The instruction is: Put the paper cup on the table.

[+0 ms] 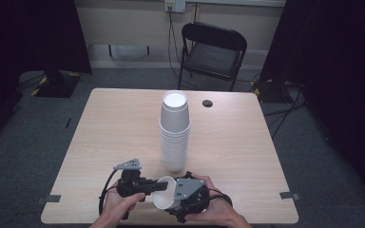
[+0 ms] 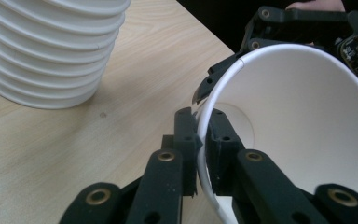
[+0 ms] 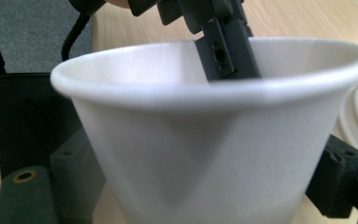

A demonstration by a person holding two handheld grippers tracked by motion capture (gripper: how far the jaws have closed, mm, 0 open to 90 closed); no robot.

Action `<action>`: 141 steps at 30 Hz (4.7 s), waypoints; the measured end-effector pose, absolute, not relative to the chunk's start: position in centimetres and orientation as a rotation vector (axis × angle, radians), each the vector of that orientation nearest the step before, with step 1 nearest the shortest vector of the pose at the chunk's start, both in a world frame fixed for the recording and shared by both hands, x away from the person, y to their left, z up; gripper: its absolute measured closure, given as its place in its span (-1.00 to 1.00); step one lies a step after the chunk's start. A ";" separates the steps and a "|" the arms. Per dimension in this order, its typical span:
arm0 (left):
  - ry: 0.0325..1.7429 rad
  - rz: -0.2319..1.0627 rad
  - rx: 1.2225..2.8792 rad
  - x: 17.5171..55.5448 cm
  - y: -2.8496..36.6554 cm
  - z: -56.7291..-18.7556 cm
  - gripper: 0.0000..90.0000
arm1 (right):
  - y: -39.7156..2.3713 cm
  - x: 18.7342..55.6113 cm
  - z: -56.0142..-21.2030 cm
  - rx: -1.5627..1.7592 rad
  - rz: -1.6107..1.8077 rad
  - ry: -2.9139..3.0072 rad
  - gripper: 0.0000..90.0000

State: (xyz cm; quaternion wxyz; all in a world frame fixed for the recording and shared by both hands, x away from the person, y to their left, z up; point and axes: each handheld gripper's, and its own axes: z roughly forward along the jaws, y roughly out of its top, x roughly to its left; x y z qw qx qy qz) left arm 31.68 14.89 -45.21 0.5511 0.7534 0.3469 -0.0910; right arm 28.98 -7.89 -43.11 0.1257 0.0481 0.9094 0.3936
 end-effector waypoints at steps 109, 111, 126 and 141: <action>0.922 0.413 1.798 31.2 21.7 -46.1 -0.59 | -18.9 48.1 -47.5 1.307 1.226 2.058 -0.68; 0.921 0.414 1.795 31.2 21.7 -46.1 -0.59 | -18.8 48.0 -47.7 1.301 1.237 2.048 -0.68; 0.934 0.405 1.795 31.3 21.6 -46.2 -0.58 | -18.6 46.9 -48.4 1.258 1.185 2.124 -0.66; 0.936 0.403 1.793 31.3 21.7 -46.2 -0.58 | -19.1 46.2 -48.8 1.266 1.159 2.193 -0.70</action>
